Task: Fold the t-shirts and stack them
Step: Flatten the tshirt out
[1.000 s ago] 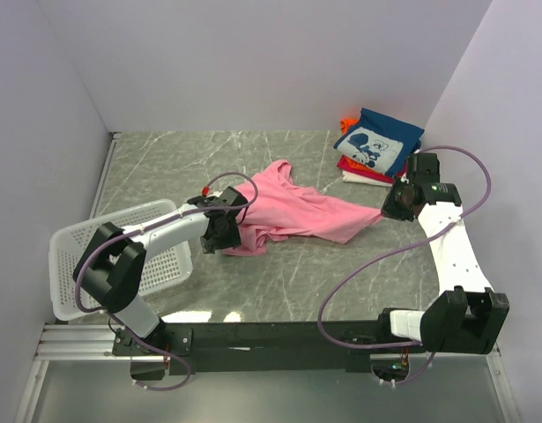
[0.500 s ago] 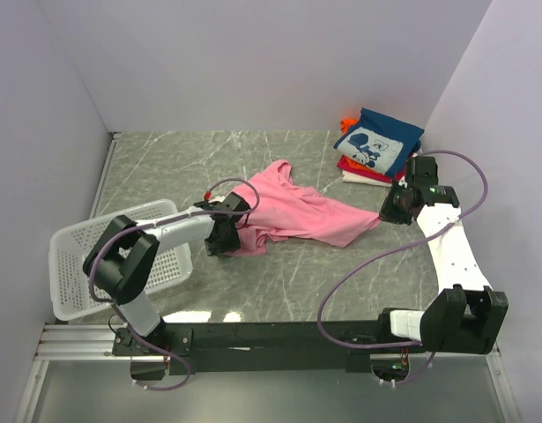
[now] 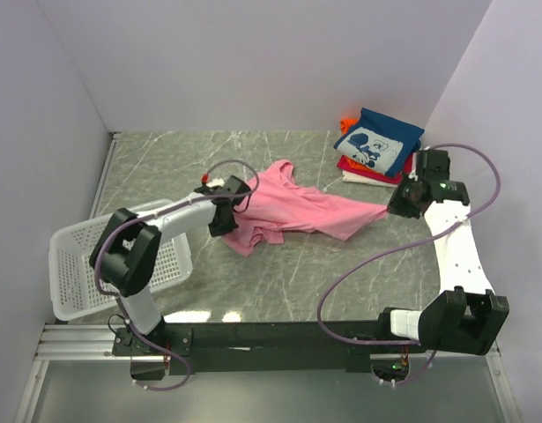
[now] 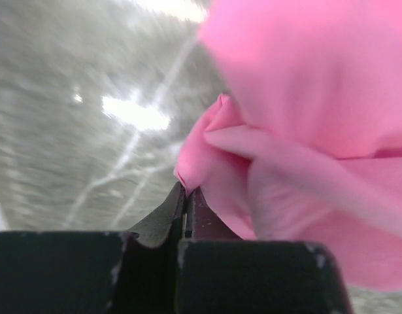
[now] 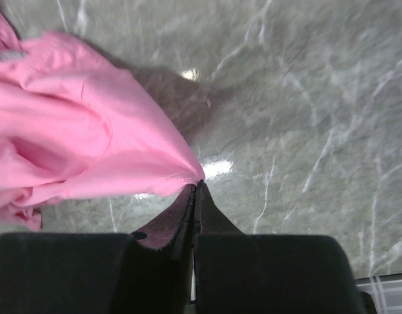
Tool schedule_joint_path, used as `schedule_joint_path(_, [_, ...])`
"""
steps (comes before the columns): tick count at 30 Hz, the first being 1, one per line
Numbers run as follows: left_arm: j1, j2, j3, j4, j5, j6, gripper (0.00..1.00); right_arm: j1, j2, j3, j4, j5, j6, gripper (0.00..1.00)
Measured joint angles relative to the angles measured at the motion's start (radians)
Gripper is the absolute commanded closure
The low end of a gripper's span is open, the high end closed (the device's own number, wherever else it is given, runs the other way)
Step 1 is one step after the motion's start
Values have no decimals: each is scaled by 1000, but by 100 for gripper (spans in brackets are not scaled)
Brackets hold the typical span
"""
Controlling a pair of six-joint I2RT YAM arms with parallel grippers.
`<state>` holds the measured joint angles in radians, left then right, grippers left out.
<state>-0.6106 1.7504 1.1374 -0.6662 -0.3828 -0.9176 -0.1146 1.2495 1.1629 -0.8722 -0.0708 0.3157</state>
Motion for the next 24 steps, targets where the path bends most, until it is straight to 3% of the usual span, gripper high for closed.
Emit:
schedule_joint_path(6, [95, -156, 55, -36, -13, 65, 100, -74, -2, 116, -28, 17, -9, 100])
schedule_joint_path(13, [187, -342, 82, -53, 51, 139, 100, -108, -32, 143, -51, 80, -7, 100])
schedule_joint_path(18, [215, -325, 79, -31, 130, 182, 100, -116, -55, 143, -59, 113, -7, 100])
schedule_joint_path(24, [221, -152, 111, -5, 163, 224, 100, -120, -57, 143, -61, 139, -7, 100])
